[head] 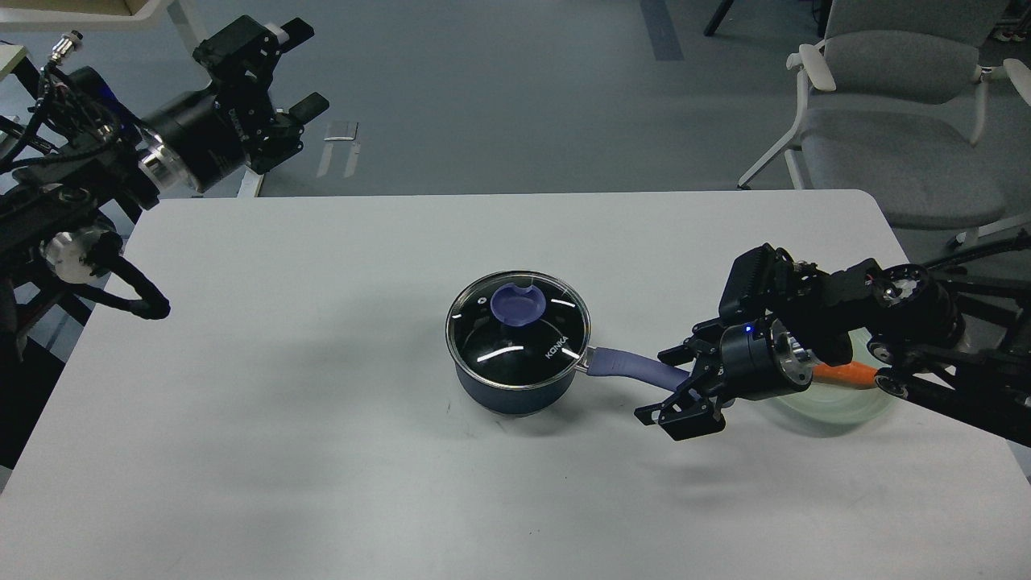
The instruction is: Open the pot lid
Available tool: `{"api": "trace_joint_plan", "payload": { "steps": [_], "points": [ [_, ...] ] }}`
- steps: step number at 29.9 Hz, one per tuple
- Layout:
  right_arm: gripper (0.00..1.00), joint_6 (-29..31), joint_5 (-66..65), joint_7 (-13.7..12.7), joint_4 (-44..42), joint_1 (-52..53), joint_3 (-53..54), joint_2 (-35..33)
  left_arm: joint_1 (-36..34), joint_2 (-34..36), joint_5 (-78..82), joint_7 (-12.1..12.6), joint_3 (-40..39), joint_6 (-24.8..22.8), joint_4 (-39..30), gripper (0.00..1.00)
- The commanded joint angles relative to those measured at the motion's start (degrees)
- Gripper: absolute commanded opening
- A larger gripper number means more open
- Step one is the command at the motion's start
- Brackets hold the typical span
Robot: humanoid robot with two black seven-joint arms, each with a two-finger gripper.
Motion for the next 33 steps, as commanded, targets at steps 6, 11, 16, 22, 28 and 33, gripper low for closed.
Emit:
{"api": "trace_joint_plan", "payload": {
  "steps": [6, 11, 16, 22, 28, 33],
  "points": [
    [0.47, -0.04, -0.52, 0.00, 0.02, 0.14, -0.10, 0.01, -0.31, -2.07, 7.13, -0.65, -0.09, 0.01, 0.00, 0.86],
    [0.40, -0.04, -0.79, 0.00, 0.02, 0.67, -0.10, -0.07, -0.66, -2.51, 8.27, -0.65, -0.09, 0.44, -0.08, 0.86],
    [0.33, -0.04, -1.75, 0.00, 0.02, 0.67, -0.10, -0.16, -1.63, -4.35, 18.88, -1.05, -0.18, 2.55, -0.08, 0.86],
    [0.30, -0.04, -1.75, 0.00, 0.02, 0.58, -0.19, -0.16, -2.69, -4.71, 36.02, -1.05, 0.00, 6.50, -5.43, 0.87],
    [0.30, -0.04, -1.75, 0.00, 0.02, 0.41, -0.19, -0.16, -2.86, -6.81, 55.35, -1.05, 0.26, 11.51, -12.29, 0.92],
    [0.31, -0.04, -1.67, 0.00, 0.02, 0.23, -0.19, -0.16, -4.17, -9.27, 70.65, -1.05, 4.55, 14.24, -14.23, 0.96]
  ]
}}
